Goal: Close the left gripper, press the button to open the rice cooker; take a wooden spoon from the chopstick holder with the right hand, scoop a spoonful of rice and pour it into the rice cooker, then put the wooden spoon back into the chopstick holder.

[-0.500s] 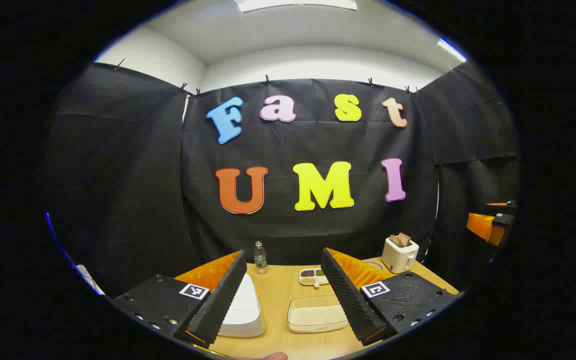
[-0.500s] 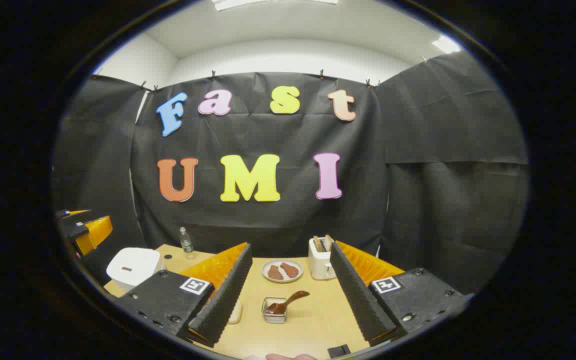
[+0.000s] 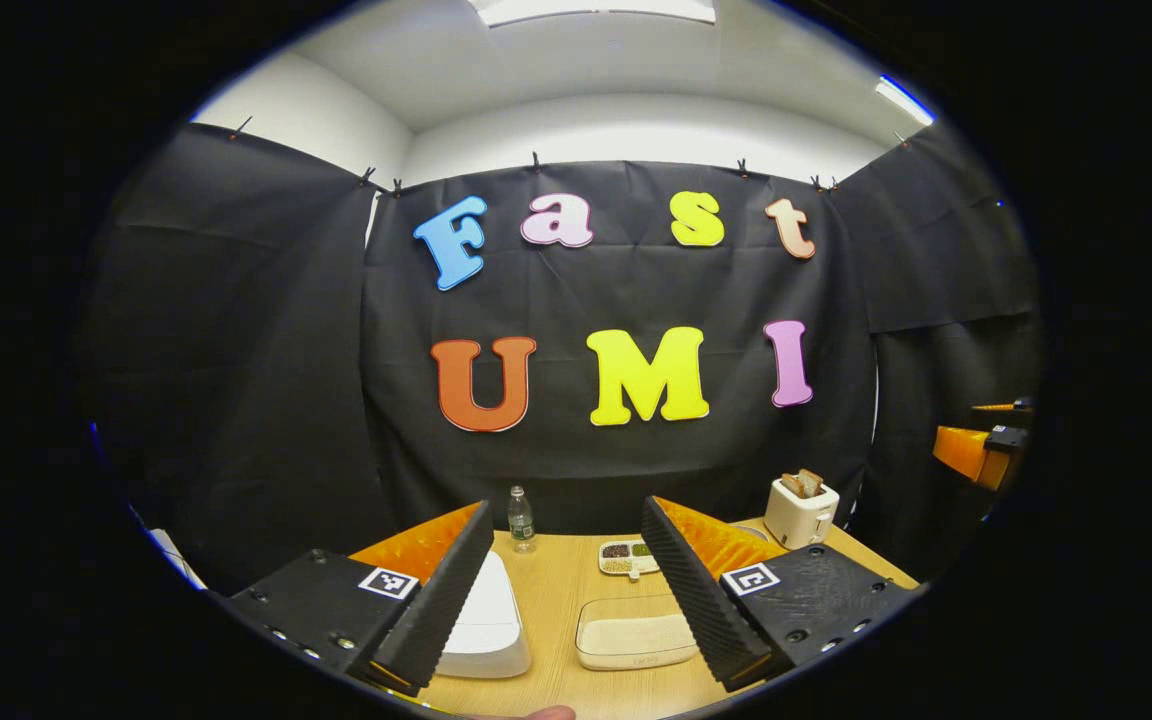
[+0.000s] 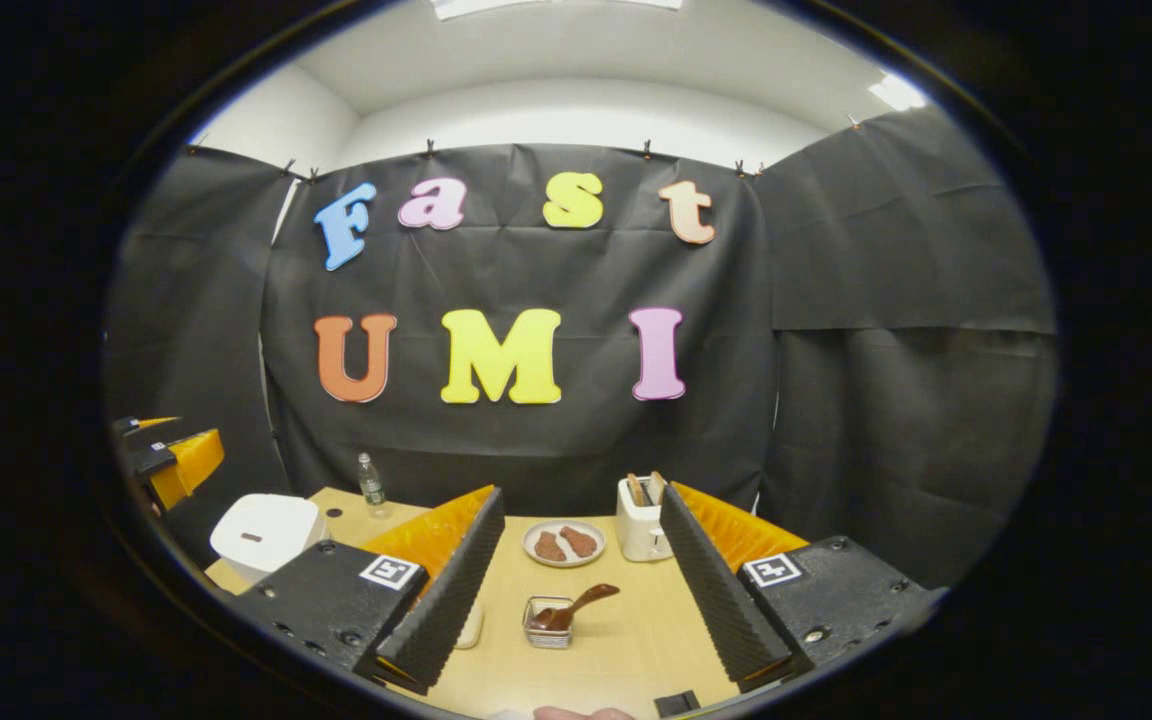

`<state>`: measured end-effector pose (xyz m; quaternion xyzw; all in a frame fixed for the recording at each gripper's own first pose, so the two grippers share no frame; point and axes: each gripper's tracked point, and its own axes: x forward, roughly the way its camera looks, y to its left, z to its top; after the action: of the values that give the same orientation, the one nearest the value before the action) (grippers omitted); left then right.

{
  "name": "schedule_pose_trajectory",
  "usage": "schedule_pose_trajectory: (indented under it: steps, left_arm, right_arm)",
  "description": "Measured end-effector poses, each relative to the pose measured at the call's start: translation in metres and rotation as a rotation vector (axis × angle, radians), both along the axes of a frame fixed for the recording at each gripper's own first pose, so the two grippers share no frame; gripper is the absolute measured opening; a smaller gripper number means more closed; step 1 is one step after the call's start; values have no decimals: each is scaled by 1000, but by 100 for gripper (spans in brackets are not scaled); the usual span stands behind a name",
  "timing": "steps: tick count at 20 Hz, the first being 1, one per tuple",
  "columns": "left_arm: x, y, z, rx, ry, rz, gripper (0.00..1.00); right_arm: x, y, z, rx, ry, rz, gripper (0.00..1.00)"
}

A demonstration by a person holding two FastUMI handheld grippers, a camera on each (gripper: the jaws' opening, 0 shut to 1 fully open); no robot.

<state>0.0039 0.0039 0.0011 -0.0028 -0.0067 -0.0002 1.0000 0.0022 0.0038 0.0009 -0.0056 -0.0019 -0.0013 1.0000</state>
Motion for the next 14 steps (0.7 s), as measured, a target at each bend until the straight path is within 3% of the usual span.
schedule_pose_trajectory:
  steps: [2,3,5,9,10,12,14]
  left_arm:
    - [3,0,-4,-2,12,-2,90]
    - [3,1,-6,-2,19,-1,95]
    - [5,4,-7,-1,20,0,95]
    - [7,-3,-7,-12,25,-32,90]
    - [9,-1,-9,-10,30,-28,72]
    - [7,19,-3,12,12,54,36]
    - [15,17,-20,14,67,27,0]
  right_arm:
    - [1,1,-2,-3,6,-1,100]
    - [1,2,-2,-4,6,-1,100]
    - [1,3,0,-9,7,-2,100]
    - [1,3,-1,-10,12,-6,100]
    - [2,4,-4,-11,19,-4,100]
    - [2,6,-6,-17,28,-1,100]
    - [2,8,-7,-26,31,2,100]
